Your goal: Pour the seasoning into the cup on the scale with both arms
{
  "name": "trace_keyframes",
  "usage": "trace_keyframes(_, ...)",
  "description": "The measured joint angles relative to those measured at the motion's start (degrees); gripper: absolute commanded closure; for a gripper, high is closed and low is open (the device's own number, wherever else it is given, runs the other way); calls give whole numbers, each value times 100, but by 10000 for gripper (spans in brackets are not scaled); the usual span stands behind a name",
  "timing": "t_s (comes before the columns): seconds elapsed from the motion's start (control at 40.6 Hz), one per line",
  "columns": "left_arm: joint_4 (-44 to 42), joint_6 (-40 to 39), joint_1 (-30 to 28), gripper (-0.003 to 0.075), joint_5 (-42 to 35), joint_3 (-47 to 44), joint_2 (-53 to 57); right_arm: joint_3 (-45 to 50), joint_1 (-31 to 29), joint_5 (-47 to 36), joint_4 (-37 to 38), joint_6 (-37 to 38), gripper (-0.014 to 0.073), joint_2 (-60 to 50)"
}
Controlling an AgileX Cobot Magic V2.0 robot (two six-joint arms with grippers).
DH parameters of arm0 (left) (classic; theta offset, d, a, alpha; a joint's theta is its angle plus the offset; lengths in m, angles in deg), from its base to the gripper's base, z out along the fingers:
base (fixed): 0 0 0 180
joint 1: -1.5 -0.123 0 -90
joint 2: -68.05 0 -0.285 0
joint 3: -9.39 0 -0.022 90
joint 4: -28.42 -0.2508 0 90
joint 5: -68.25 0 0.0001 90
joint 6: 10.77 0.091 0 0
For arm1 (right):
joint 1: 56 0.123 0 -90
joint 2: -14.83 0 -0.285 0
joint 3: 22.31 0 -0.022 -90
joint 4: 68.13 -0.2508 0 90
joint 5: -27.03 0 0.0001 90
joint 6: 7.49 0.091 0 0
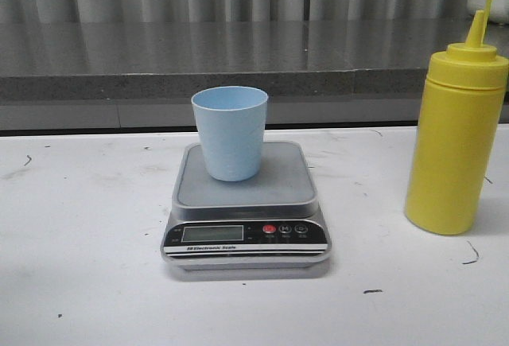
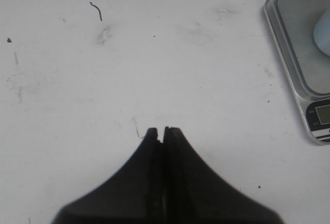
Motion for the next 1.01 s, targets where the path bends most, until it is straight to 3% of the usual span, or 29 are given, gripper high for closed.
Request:
trace_keyframes(0.246,149,-9,-23,740,-1059,-1685,2102,0,0,0,0,0,3,0)
trace_keyframes(0.567,163,-9,-23,740,-1799,-2750,4725,0,0,0,0,0,3,0)
trace_keyframes(0.813,166,-9,-23,740,-2005,-2880,5459,0,0,-68,0,0,3,0)
trace_keyframes(1.011,166,-9,-23,740,-2030,-2880,5467,0,0,-718,0,0,3,478)
